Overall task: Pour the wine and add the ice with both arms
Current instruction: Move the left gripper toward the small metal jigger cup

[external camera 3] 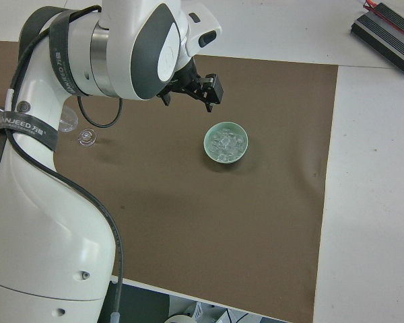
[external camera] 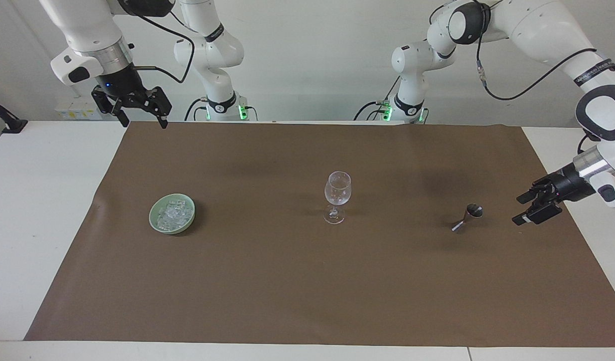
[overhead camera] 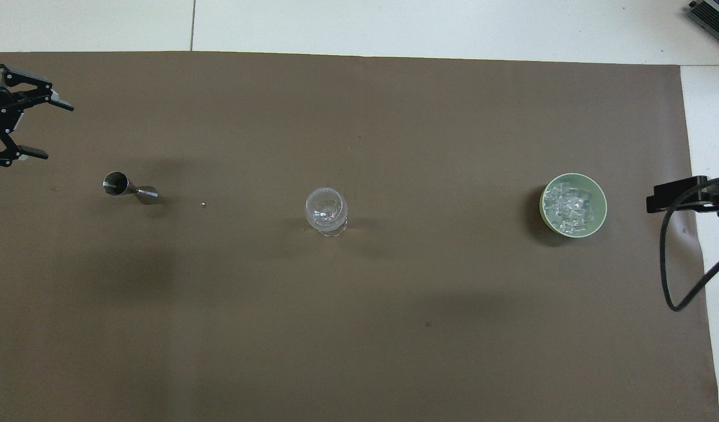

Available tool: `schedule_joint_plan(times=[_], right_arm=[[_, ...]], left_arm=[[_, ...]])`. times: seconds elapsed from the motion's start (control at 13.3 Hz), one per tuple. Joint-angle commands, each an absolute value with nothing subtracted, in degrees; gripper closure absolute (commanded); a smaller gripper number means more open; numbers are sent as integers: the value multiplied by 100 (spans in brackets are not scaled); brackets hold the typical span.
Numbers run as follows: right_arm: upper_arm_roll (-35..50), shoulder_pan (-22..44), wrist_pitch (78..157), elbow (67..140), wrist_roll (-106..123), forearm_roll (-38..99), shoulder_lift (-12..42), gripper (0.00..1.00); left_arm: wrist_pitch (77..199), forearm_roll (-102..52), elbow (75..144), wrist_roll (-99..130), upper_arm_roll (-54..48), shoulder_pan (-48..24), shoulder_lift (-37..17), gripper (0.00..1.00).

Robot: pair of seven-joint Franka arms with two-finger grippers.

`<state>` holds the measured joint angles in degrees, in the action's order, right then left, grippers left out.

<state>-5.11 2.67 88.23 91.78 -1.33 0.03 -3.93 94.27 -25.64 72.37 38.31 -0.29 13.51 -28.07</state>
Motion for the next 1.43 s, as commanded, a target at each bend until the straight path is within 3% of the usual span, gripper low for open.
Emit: schedule_joint_plan(times=[0.0, 0.38, 0.83, 1.05, 1.35], right_arm=[[-501, 255, 8851, 9308, -220, 105, -501, 0], [-501, 255, 8851, 9308, -220, 105, -501, 0], [-501, 255, 8851, 9308, -220, 105, -501, 0], [-501, 255, 8851, 9308, -220, 105, -501, 0], [-501, 255, 8851, 9308, -220, 105, -501, 0]], left_arm=[[9824, -3065, 7539, 4541, -114, 1625, -2857, 0], [10142, -4068, 8410, 5114, -97, 1880, -2664, 0], [9756, -4665, 8647, 5614, -105, 2328, -2523, 0], [9808, -5111, 9260, 5686, -97, 2417, -2269, 0], [10036, -5721, 9834, 5845, -62, 2497, -2320, 0]])
